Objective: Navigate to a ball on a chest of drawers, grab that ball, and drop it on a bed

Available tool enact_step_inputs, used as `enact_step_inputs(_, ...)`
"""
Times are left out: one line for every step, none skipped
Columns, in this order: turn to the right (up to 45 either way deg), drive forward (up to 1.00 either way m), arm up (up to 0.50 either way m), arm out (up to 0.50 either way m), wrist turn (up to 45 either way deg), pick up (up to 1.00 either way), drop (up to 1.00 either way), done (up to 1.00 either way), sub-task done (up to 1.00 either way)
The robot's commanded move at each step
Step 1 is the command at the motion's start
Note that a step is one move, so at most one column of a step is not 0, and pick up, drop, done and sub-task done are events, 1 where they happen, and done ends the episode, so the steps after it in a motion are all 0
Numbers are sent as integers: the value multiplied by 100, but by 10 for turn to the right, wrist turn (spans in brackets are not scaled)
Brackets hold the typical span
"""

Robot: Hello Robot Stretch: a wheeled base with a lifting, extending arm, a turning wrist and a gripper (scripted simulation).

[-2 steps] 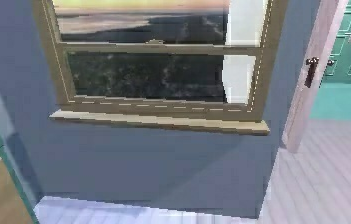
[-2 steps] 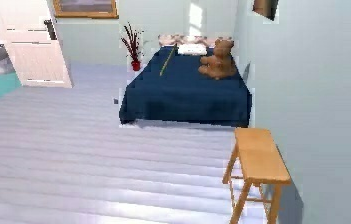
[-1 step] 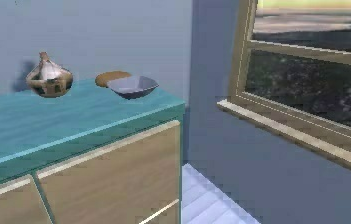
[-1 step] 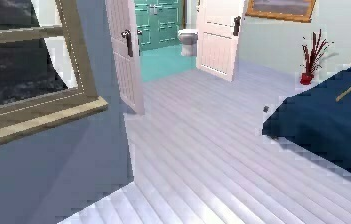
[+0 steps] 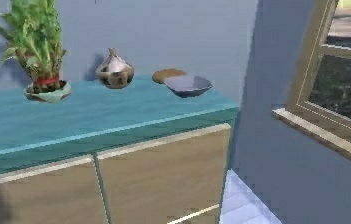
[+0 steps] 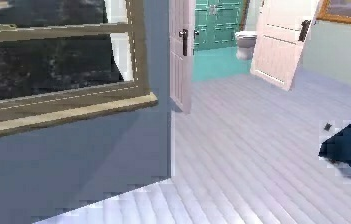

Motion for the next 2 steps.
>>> enact_step_inputs(0,5,0,0,0,0,0,0,0)
enact_step_inputs(-450,0,0,0,0,0,0,0,0)
